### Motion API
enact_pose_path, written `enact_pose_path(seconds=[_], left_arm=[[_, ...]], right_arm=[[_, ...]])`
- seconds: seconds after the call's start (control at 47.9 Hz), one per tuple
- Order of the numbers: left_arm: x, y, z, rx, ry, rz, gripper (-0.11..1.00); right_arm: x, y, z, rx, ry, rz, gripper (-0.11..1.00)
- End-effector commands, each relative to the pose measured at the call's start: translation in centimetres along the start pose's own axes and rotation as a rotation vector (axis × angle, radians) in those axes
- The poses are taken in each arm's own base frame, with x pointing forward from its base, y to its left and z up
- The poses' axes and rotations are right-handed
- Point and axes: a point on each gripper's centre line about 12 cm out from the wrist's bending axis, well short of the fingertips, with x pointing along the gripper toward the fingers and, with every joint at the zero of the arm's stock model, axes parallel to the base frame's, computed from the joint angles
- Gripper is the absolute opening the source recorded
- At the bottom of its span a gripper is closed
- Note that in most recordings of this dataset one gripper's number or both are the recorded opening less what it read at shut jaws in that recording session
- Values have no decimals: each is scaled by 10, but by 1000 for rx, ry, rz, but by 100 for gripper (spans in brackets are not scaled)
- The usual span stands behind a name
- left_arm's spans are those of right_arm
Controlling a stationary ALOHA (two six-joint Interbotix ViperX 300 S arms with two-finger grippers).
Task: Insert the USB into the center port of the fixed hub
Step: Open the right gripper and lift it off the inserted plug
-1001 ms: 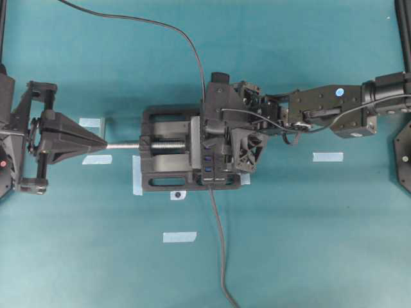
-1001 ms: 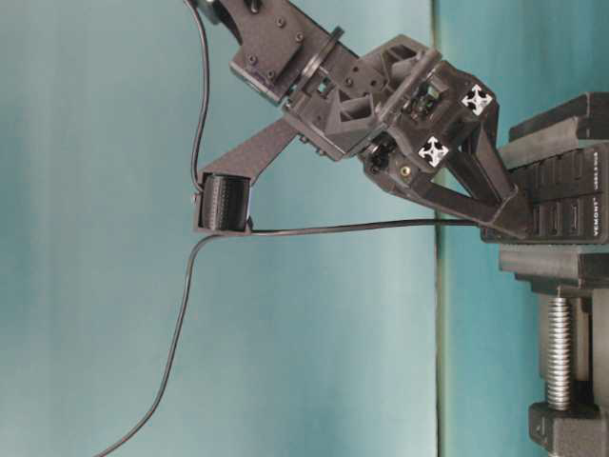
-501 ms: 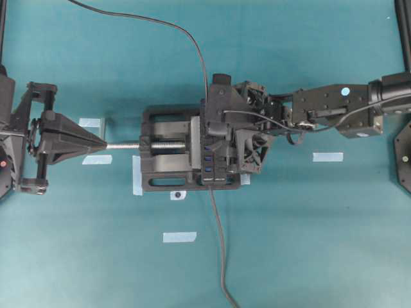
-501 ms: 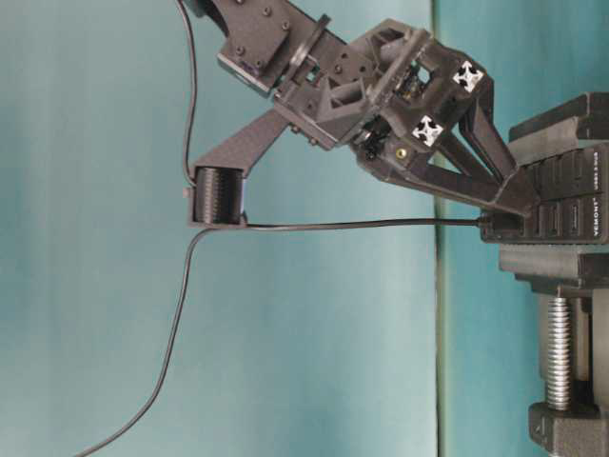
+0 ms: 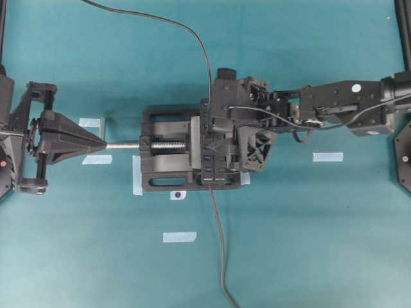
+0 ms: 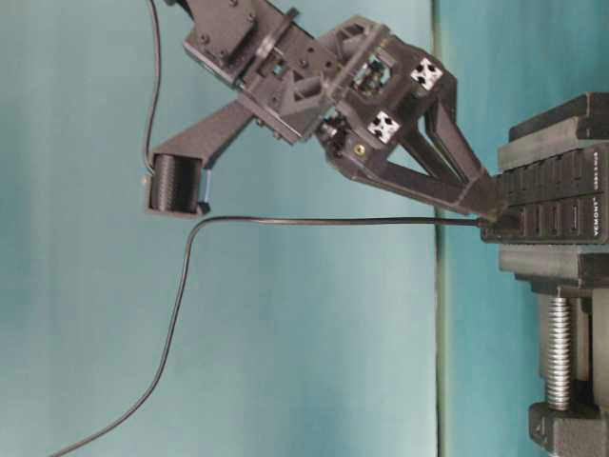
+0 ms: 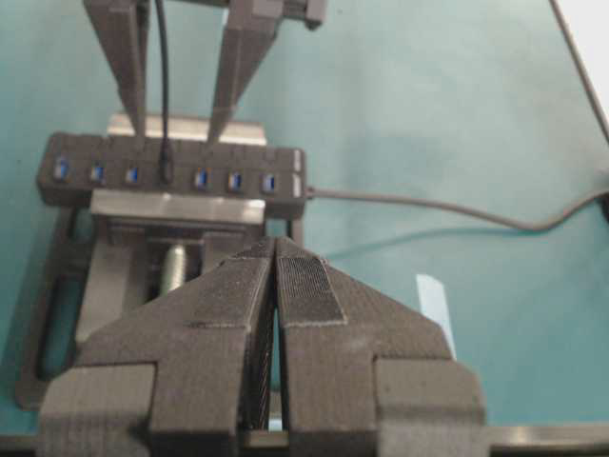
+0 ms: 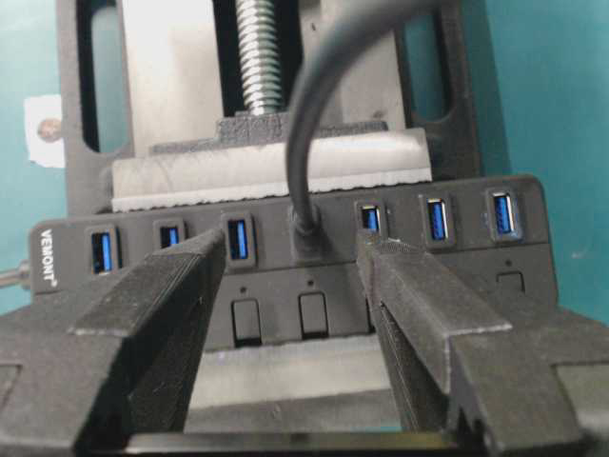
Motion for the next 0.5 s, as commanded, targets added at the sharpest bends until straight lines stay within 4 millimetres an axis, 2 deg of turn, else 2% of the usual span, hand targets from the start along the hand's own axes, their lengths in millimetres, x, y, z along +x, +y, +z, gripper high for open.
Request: enact_pose_path(seconds=[0.0, 0.48], left_arm=[[0, -1, 6, 2, -20, -2, 0], [0, -1, 5, 2, -21, -2, 0]], right_arm=[[-15, 2, 10, -3, -49, 4, 71], [-38, 2, 7, -11, -110, 4, 71]])
